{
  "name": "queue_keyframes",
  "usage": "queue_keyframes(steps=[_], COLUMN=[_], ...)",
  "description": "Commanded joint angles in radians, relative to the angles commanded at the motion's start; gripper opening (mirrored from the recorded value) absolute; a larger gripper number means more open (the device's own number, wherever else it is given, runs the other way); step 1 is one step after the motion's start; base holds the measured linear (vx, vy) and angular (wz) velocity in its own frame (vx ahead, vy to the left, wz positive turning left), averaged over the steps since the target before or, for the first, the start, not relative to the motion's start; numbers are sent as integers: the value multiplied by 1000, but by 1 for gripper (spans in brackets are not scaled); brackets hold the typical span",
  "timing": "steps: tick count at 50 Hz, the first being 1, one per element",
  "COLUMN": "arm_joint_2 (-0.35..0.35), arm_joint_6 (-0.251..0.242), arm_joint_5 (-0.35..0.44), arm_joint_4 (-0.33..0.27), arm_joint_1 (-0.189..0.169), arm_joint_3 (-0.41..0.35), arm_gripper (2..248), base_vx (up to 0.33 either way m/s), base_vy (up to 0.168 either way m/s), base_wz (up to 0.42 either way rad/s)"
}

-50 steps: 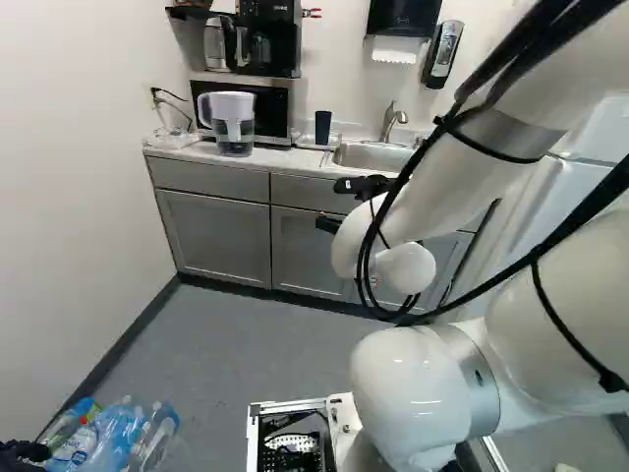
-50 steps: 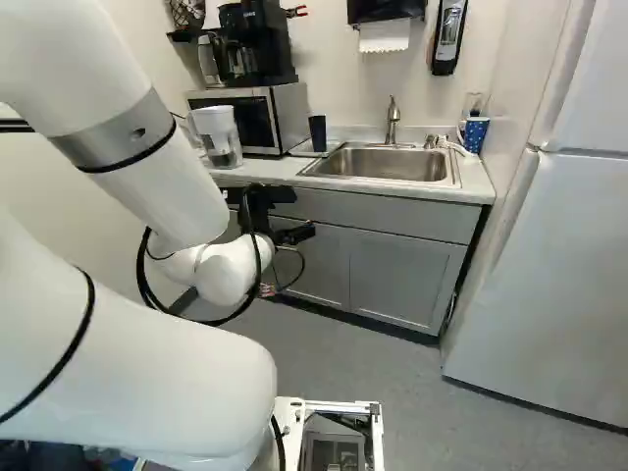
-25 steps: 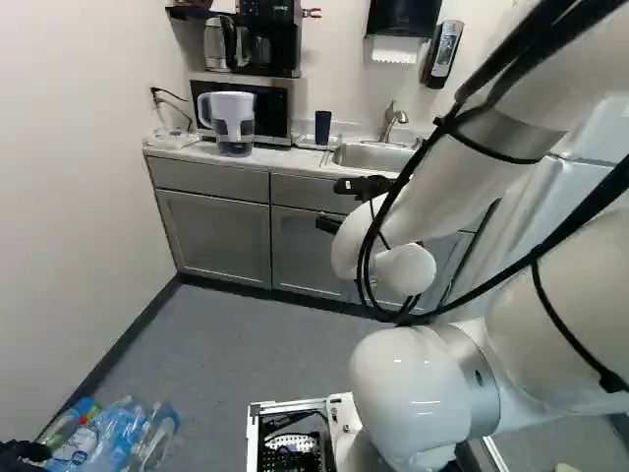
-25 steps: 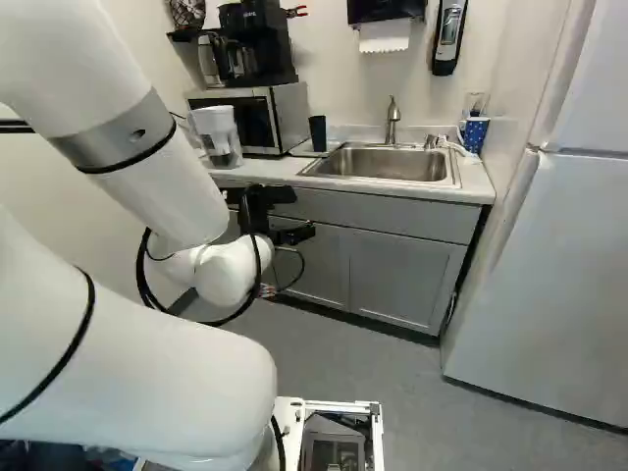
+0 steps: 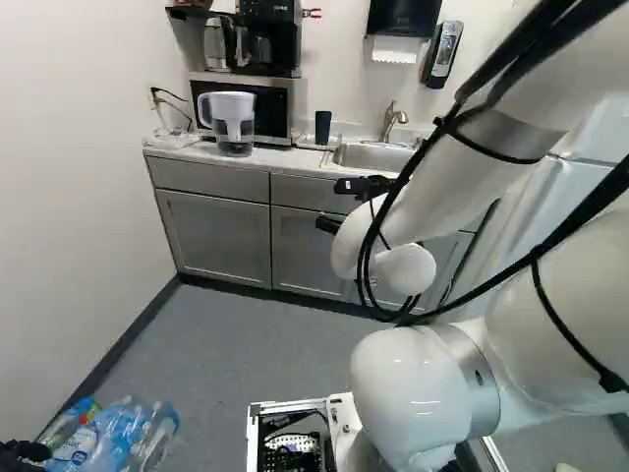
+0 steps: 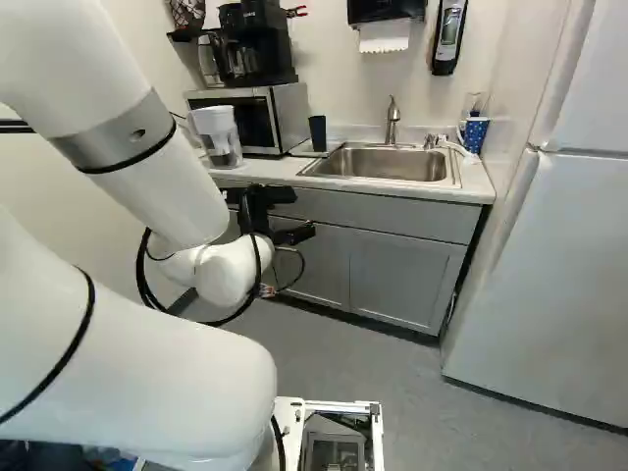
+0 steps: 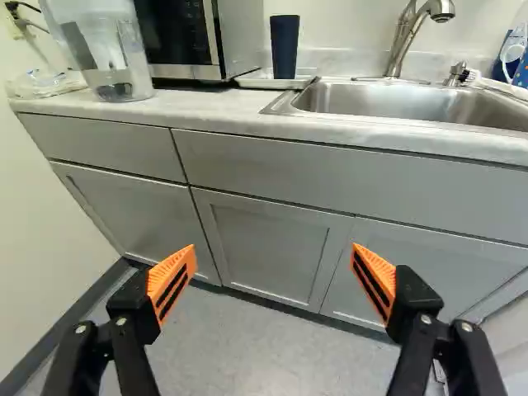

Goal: Rinse the cup and place it in the tray

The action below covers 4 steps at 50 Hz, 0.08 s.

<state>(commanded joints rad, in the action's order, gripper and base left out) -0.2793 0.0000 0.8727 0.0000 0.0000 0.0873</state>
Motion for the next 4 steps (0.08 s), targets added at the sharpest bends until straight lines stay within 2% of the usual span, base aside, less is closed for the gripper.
queue_keyframes(steps=[4], arm_joint_2=[0], arm_joint_6=[0], arm_joint_5=[0], arm_joint_4=[0], arm_joint_1=[0], arm_joint_3=[0], arm_gripper=[247], base_vx=[0], base_vy=[0], base_wz=[0])
